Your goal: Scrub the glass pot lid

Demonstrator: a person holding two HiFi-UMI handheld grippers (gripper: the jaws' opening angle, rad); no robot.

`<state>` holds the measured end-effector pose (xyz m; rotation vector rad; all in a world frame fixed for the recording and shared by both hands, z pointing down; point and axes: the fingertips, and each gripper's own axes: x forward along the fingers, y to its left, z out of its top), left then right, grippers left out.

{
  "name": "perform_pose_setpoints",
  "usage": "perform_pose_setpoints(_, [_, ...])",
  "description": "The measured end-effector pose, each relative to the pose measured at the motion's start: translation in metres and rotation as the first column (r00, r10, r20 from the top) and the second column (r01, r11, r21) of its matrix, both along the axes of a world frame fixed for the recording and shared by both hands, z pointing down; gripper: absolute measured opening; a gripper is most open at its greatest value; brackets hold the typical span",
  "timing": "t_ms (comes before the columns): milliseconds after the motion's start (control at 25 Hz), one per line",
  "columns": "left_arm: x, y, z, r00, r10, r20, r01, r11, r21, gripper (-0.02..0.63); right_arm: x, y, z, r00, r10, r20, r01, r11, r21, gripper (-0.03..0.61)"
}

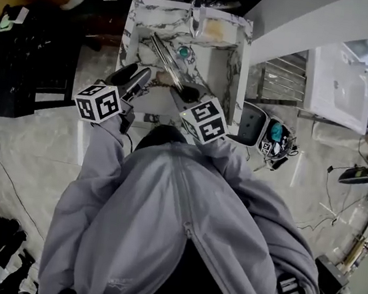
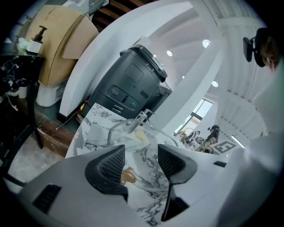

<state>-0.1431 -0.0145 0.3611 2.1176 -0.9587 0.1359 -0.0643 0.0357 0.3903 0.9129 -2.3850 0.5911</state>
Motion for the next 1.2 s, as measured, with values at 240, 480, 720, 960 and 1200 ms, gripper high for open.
perform_pose_setpoints(240, [0.022, 0.017, 0.038, 0.97, 0.196, 0.145, -0.192, 0.981, -0.039, 0.29, 0.006, -0.006, -0.007, 0.977, 0.049, 0.206, -0.023, 0.992, -0.123, 0.044])
perform_pose_setpoints(480, [0.034, 0.026, 0.078, 0.834, 0.405, 0.375, -0.383, 0.914, -0.135, 0.326, 0.013, -0.006, -0.004, 0.926, 0.13, 0.355, -0.046, 0.971, -0.236, 0.044])
perform_pose_setpoints(720, [0.044, 0.031, 0.109, 0.563, 0.579, 0.589, -0.6, 0.777, -0.19, 0.334, 0.023, -0.01, 0.0, 0.906, 0.141, 0.399, -0.03, 0.962, -0.271, 0.044])
perform_pose_setpoints(960, [0.059, 0.013, 0.125, 0.376, 0.547, 0.748, -0.722, 0.679, -0.133, 0.316, 0.034, -0.022, 0.008, 0.879, 0.143, 0.454, 0.023, 0.94, -0.341, 0.044])
perform_pose_setpoints(1200, [0.069, 0.003, 0.126, 0.283, 0.515, 0.809, -0.767, 0.628, -0.131, 0.198, 0.05, -0.042, 0.013, 0.85, 0.185, 0.493, 0.019, 0.925, -0.379, 0.044])
